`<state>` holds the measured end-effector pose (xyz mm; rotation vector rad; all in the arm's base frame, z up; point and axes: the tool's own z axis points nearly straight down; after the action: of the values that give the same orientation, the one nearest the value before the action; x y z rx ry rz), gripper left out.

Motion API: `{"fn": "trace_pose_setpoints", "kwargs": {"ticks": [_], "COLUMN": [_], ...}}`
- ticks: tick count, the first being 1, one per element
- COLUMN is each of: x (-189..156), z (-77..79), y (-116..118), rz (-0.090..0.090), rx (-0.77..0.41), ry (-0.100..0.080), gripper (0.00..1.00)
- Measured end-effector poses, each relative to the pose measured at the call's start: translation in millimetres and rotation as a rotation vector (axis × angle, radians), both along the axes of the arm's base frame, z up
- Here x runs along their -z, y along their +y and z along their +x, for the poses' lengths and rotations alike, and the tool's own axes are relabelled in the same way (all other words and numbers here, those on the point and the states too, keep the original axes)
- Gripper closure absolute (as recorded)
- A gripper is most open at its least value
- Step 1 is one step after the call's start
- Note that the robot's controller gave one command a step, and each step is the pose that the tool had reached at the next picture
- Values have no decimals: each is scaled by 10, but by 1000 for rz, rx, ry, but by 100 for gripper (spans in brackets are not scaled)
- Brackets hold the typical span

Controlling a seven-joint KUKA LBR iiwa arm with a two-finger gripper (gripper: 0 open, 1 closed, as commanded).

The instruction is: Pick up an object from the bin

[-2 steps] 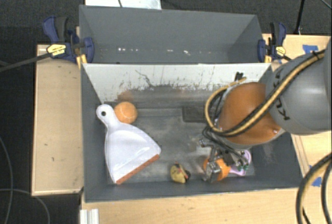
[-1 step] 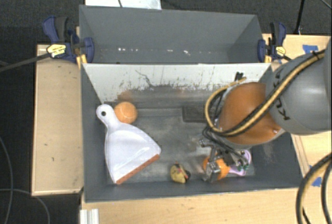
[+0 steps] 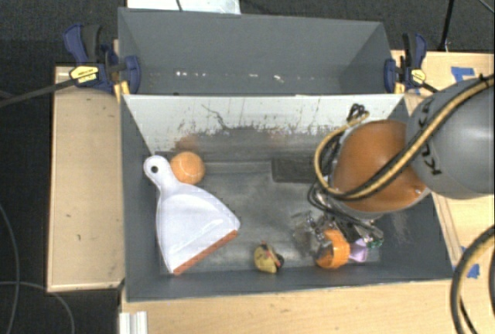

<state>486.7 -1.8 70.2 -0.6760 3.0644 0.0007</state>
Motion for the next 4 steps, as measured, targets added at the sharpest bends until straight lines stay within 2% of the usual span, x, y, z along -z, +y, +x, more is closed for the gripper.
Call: {"fn": "trace_pose_setpoints", "kwargs": {"ticks": [1,2,3,4], "x": [-6,-7,-207,-88], "z": [11,11,-31,-59], "y": [3,3,-280,-760], "rz": [1,1,3,-1], "rx": [3,4,51,-15], "ry": [-3,-3,3,2], "gripper": [0,0,0,100]}}
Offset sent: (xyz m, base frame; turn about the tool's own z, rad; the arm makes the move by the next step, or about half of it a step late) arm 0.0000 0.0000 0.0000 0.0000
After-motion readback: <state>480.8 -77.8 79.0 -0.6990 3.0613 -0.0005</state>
